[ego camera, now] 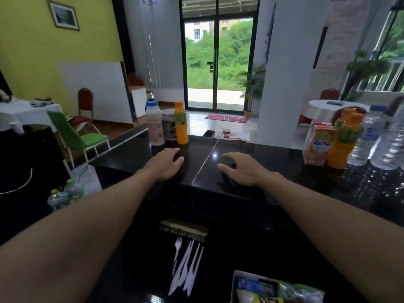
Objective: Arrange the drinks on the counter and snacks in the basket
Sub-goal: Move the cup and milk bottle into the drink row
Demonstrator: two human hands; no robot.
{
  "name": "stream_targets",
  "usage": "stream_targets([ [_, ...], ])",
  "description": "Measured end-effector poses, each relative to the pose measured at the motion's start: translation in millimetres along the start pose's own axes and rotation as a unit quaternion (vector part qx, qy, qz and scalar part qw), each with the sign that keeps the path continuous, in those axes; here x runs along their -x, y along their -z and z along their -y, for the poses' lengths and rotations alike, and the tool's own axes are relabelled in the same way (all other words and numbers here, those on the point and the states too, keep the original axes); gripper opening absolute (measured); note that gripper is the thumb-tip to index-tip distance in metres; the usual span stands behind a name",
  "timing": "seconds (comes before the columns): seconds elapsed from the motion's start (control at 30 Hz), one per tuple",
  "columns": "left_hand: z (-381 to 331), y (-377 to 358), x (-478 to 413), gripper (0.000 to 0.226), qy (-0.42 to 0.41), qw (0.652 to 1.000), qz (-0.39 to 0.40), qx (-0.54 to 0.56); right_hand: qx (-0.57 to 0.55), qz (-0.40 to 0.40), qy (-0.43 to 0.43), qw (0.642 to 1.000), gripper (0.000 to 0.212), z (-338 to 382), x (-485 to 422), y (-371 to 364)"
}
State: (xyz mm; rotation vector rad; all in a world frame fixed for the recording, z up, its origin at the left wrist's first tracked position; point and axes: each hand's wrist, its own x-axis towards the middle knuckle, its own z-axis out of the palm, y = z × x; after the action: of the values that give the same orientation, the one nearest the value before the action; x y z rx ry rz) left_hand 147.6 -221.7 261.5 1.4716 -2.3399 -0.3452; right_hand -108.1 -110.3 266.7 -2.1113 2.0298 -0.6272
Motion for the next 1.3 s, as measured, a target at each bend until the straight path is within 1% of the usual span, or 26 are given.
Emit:
stream_targets([
  [0.1,17.4,3.7,-12.1,0.061,0.007,1.000,-0.001,-0.003,0.003,-0.004,0.001,1.000,0.058,11.1,-17.9,-10.2],
  [0.33,51.6,4.5,-37.0,0.056,0.023,1.000,-0.003,-0.005,-0.038,-0.027,0.013,0.999,0.050,27.3,-59.6,-28.9],
  [0.4,59.6,0.3,-40.5,0.055,0.026,0.999,-0.011,-0.022,-0.055,-0.031,0.012,0.998,0.050,30.5,-73.6,-33.9],
  [0.5,60.7,-2.6,-45.5,0.056,0.010,0.998,-0.015,-0.068,-0.082,-0.041,0.003,0.996,0.051,34.3,-95.9,-41.4],
  [0.67,60.9,-3.9,-47.4,0.058,0.006,0.996,-0.002,-0.094,-0.108,-0.047,-0.012,0.993,0.059,47.9,-135.7,-55.5],
  [0.77,61.9,-4.9,-47.8,0.059,-0.002,0.994,0.007,-0.107,-0.127,-0.038,-0.041,0.990,0.066,54.8,-159.4,-62.4],
  [0.9,63.8,-6.1,-49.5,0.059,-0.004,0.992,0.021,-0.124,-0.157,-0.045,-0.077,0.984,0.082,58.6,-185.9,-71.4],
  [0.97,64.2,-7.1,-50.5,0.059,-0.005,0.992,0.026,-0.127,-0.183,-0.051,-0.098,0.977,0.084,59.7,-196.0,-76.2],
  [1.1,65.9,-9.4,-53.5,0.059,0.000,0.991,0.030,-0.129,-0.183,-0.078,-0.126,0.972,0.075,61.4,-208.0,-85.2],
  [1.3,68.7,-10.9,-55.2,0.061,0.006,0.991,0.041,-0.130,-0.147,-0.100,-0.117,0.977,0.057,66.2,-210.0,-91.2],
])
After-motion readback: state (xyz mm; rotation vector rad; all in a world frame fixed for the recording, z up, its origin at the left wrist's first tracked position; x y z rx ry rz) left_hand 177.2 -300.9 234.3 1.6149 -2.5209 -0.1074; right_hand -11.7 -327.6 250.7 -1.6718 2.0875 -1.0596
